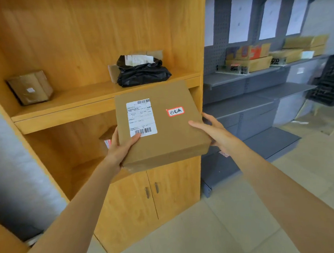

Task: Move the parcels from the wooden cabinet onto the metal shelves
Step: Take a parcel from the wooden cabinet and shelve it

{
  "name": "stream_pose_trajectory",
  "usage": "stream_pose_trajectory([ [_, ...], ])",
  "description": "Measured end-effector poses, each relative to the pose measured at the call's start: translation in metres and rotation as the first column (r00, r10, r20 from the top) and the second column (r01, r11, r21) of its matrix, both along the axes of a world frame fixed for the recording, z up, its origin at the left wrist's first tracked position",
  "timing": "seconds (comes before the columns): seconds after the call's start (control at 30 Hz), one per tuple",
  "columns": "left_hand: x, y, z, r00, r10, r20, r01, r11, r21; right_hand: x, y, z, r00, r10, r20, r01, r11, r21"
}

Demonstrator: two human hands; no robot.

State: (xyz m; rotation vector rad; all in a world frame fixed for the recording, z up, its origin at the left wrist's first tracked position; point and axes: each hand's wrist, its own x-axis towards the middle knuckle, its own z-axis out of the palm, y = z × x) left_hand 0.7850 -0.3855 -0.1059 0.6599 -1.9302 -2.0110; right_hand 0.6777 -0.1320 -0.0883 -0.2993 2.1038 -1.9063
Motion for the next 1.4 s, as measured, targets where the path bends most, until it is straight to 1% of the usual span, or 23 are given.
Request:
stream_pose_trajectory([
  [0.07, -0.028, 0.037, 0.009, 0.999, -0.047, -0.019, 0.047, 0.999, -0.016, -0.017, 0.032, 0.002, 1.000, -0.003, -0.019, 0.002, 1.000, -0.008],
  [0.2, -0.083, 0.109, 0.021, 0.992, -0.115, -0.046, 0.113, 0.992, -0.048, -0.054, 0.105, 0.009, 0.995, -0.092, -0.043, 0.088, 0.993, -0.080],
  [0.33, -0.131, 0.174, 0.028, 0.986, -0.149, -0.073, 0.143, 0.986, -0.088, -0.092, 0.173, 0.021, 0.986, -0.144, -0.084, 0.137, 0.987, -0.080],
  [0.5, -0.192, 0.234, 0.038, 0.973, -0.202, -0.114, 0.188, 0.975, -0.119, -0.140, 0.233, 0.030, 0.972, -0.199, -0.122, 0.191, 0.979, -0.076],
  [0.63, -0.248, 0.268, 0.046, 0.960, -0.246, -0.136, 0.228, 0.964, -0.134, -0.187, 0.267, 0.029, 0.961, -0.249, -0.119, 0.239, 0.967, -0.091],
  [0.77, -0.314, 0.287, 0.045, 0.948, -0.289, -0.132, 0.264, 0.948, -0.177, -0.250, 0.291, 0.021, 0.957, -0.268, -0.113, 0.255, 0.960, -0.118],
  [0.87, -0.374, 0.293, 0.043, 0.945, -0.302, -0.124, 0.276, 0.942, -0.192, -0.308, 0.302, 0.019, 0.955, -0.271, -0.124, 0.258, 0.960, -0.107],
  [1.03, -0.473, 0.302, 0.056, 0.935, -0.311, -0.171, 0.282, 0.943, -0.178, -0.411, 0.311, 0.039, 0.957, -0.259, -0.128, 0.250, 0.965, -0.084],
  [1.2, -0.551, 0.298, 0.075, 0.951, -0.257, -0.173, 0.231, 0.960, -0.155, -0.496, 0.305, 0.063, 0.968, -0.211, -0.136, 0.201, 0.976, -0.081],
  [1.4, -0.611, 0.278, 0.081, 0.977, -0.159, -0.142, 0.135, 0.977, -0.163, -0.585, 0.278, 0.065, 0.989, -0.093, -0.115, 0.082, 0.992, -0.098],
])
